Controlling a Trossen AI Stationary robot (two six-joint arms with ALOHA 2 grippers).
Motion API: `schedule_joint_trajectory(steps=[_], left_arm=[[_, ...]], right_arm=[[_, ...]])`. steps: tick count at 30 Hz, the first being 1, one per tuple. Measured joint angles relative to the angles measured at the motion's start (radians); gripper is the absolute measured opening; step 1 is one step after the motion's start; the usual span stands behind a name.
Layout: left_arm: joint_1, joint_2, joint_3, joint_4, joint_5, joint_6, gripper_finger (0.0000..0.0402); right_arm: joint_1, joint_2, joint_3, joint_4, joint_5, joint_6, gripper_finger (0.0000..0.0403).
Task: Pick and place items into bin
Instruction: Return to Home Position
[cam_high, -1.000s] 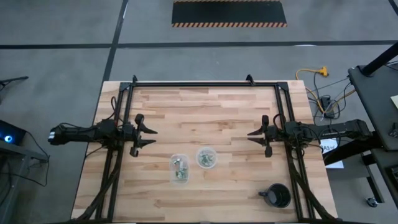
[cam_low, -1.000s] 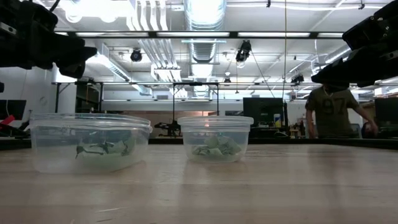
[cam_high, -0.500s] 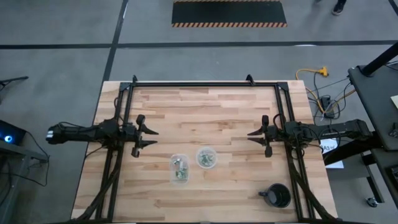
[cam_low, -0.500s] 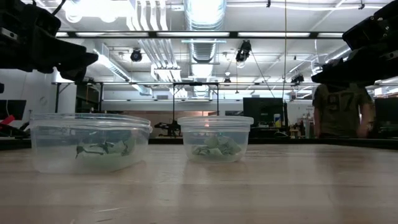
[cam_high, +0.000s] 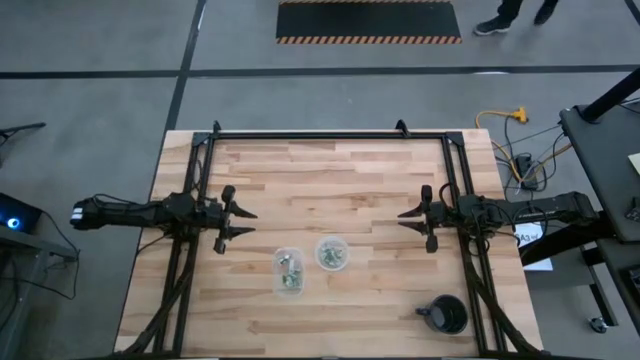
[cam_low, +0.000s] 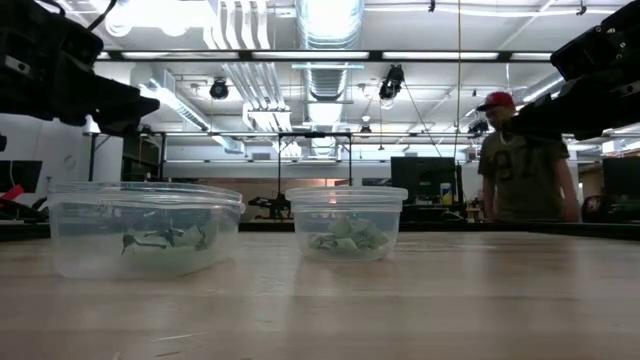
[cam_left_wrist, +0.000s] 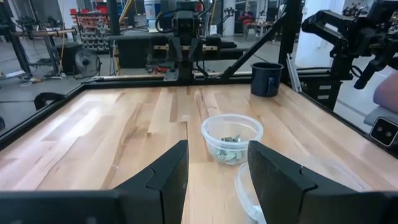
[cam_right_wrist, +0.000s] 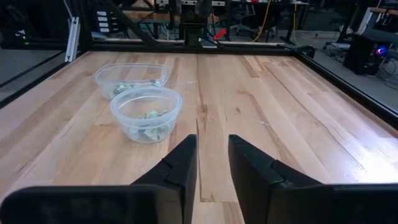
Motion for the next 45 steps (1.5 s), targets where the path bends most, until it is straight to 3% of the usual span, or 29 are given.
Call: schedule_joint_trajectory(steps=[45], left_arm=[[0.0,0.055,0.0,0.001,0.0,0.001,0.0149]], right_arm=[[0.0,0.0,0.0,0.0,0.0,-0.002,0.0071]])
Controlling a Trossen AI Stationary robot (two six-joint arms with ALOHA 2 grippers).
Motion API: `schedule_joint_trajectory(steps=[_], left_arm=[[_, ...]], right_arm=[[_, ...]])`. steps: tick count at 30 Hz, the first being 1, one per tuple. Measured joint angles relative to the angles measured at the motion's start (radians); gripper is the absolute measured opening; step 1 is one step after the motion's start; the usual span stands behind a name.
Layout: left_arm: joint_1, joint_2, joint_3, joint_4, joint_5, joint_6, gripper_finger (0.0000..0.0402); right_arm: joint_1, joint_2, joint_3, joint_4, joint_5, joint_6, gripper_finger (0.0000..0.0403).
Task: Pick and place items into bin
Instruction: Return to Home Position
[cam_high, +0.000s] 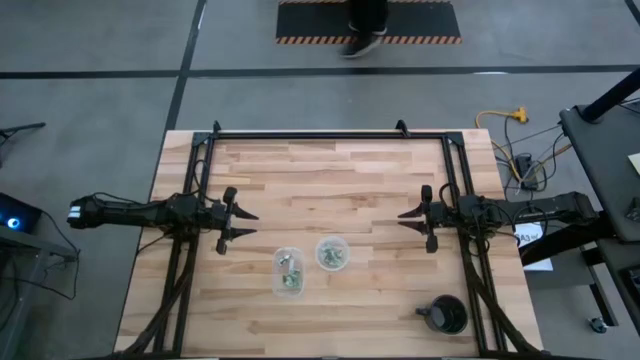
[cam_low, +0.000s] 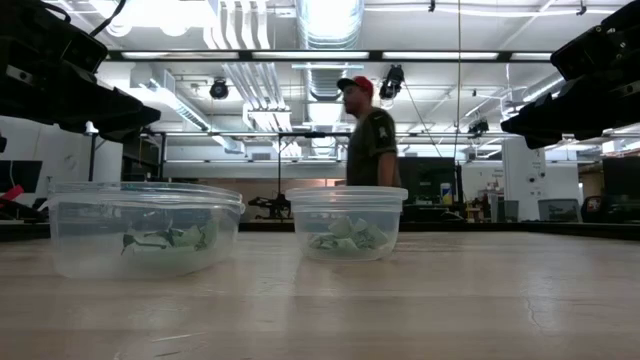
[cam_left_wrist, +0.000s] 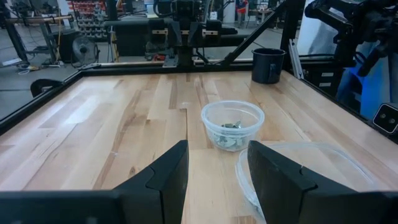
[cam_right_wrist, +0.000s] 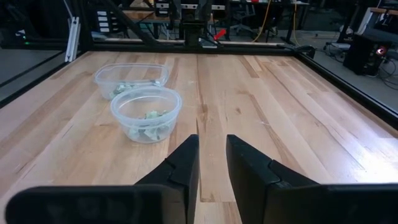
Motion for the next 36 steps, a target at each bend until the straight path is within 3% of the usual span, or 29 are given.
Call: schedule_joint_trajectory(steps=[36], left_arm=[[0.0,0.0,0.0,0.0,0.0,0.0,0.0149]], right_arm=[[0.0,0.0,0.0,0.0,0.0,0.0,0.0082]])
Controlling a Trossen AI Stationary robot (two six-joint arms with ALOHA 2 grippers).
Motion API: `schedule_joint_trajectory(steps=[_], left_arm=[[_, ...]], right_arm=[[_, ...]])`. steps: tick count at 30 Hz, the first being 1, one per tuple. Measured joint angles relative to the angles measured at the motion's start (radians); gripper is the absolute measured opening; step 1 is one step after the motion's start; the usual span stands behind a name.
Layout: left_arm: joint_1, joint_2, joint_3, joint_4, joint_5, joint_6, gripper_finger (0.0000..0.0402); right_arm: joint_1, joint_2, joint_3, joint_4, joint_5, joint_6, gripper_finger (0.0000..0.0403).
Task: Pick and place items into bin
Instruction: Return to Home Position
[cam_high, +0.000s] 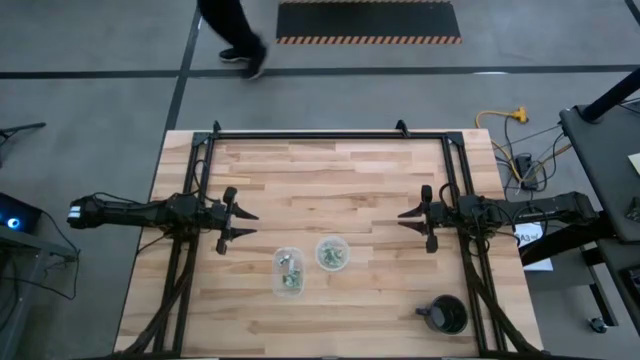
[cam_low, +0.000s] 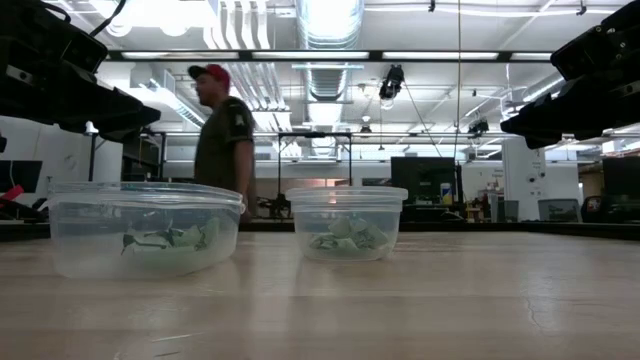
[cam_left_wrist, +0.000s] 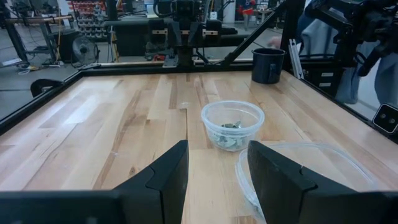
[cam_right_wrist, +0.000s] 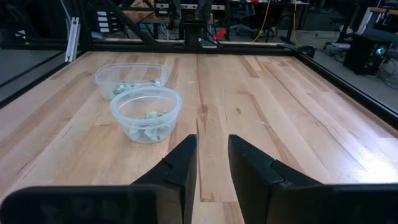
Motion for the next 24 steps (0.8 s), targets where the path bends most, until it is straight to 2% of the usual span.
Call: schedule_joint_trajectory(steps=[11,24], left_arm=[[0.0,0.0,0.0,0.0,0.0,0.0,0.0149],[0.0,0.0,0.0,0.0,0.0,0.0,0.0149]], right_arm=[[0.0,0.0,0.0,0.0,0.0,0.001,0.0068],[0.0,0.0,0.0,0.0,0.0,0.001,0.0083]])
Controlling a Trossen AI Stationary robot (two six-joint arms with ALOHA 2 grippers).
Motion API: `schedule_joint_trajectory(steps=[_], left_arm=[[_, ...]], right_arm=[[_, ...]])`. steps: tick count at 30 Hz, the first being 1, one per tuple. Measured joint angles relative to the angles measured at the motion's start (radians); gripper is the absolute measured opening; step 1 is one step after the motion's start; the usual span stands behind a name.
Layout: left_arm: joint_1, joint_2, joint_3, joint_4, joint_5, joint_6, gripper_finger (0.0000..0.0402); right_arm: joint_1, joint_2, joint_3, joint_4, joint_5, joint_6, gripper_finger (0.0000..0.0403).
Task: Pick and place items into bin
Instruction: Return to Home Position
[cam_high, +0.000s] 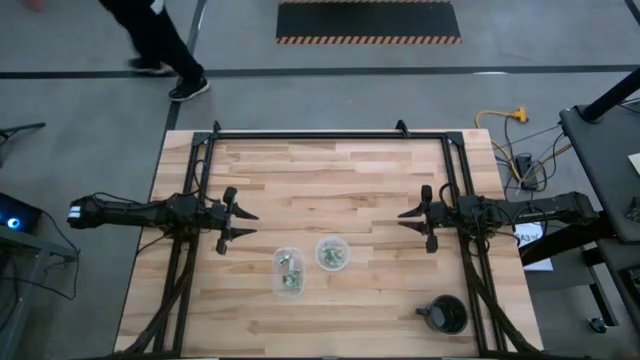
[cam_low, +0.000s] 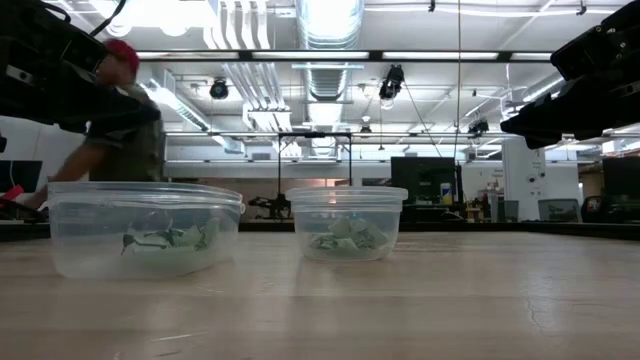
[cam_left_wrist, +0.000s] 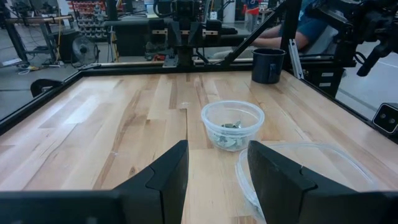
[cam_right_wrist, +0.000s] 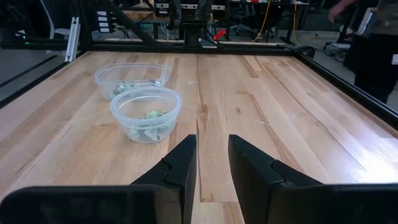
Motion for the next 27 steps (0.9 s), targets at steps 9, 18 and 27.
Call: schedule_joint_trajectory(steps=[9,18,27], left_arm=[[0.0,0.0,0.0,0.0,0.0,0.0,0.0149],[0.0,0.0,0.0,0.0,0.0,0.0,0.0149],[0.0,0.0,0.0,0.0,0.0,0.0,0.0149]], right_arm=[[0.0,0.0,0.0,0.0,0.0,0.0,0.0078],[0.0,0.0,0.0,0.0,0.0,-0.001,0.0068],[0.0,0.0,0.0,0.0,0.0,-0.001,0.008]])
